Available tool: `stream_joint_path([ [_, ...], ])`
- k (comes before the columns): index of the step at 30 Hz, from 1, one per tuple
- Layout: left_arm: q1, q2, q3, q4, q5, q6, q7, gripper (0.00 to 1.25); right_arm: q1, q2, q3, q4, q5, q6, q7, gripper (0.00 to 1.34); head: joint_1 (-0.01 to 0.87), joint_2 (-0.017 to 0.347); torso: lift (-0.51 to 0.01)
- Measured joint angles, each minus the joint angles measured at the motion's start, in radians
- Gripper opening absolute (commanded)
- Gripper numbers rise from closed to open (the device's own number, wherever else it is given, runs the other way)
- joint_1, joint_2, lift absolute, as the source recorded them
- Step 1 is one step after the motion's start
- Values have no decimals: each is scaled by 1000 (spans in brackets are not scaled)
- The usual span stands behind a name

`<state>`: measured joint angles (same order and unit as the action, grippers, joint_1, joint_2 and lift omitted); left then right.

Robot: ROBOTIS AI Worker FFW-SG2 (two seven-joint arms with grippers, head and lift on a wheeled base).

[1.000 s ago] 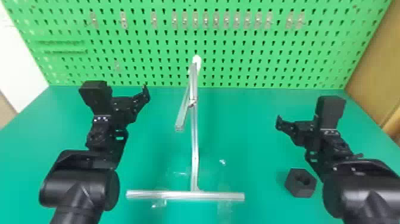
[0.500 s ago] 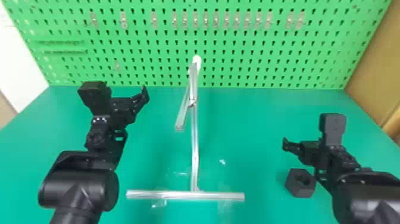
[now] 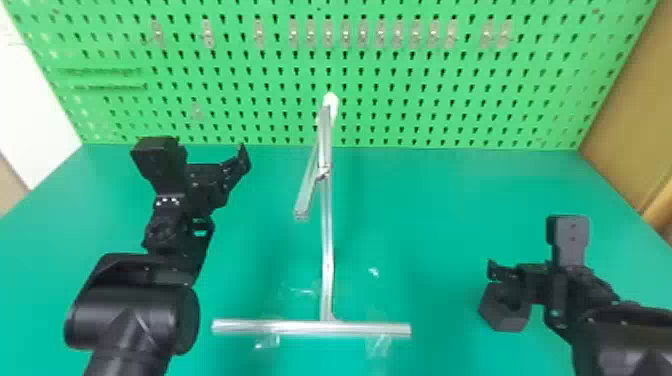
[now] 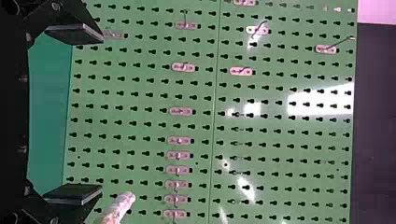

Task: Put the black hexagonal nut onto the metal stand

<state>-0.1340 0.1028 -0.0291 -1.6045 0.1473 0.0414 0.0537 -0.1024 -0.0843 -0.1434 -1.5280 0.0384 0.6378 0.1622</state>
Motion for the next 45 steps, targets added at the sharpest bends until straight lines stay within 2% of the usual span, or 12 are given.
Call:
stream_joint_path([
  [7, 1, 0, 1, 0, 0, 0, 0, 1095, -1, 5, -21, 44, 16, -3, 6, 1235, 693, 81, -1],
  [13, 2, 0, 1, 0, 0, 0, 0, 1095, -10, 0, -36, 96, 25, -2, 70, 1235, 693, 81, -1],
  [23, 1, 0, -1, 0, 0, 0, 0, 1095, -18, -6, -60, 176, 36, -42, 81, 1230, 693, 81, -1],
  [45, 2, 0, 0, 0, 1, 0, 0, 1095, -41, -22, -83, 241, 52, -74, 101, 1230, 693, 81, -1],
])
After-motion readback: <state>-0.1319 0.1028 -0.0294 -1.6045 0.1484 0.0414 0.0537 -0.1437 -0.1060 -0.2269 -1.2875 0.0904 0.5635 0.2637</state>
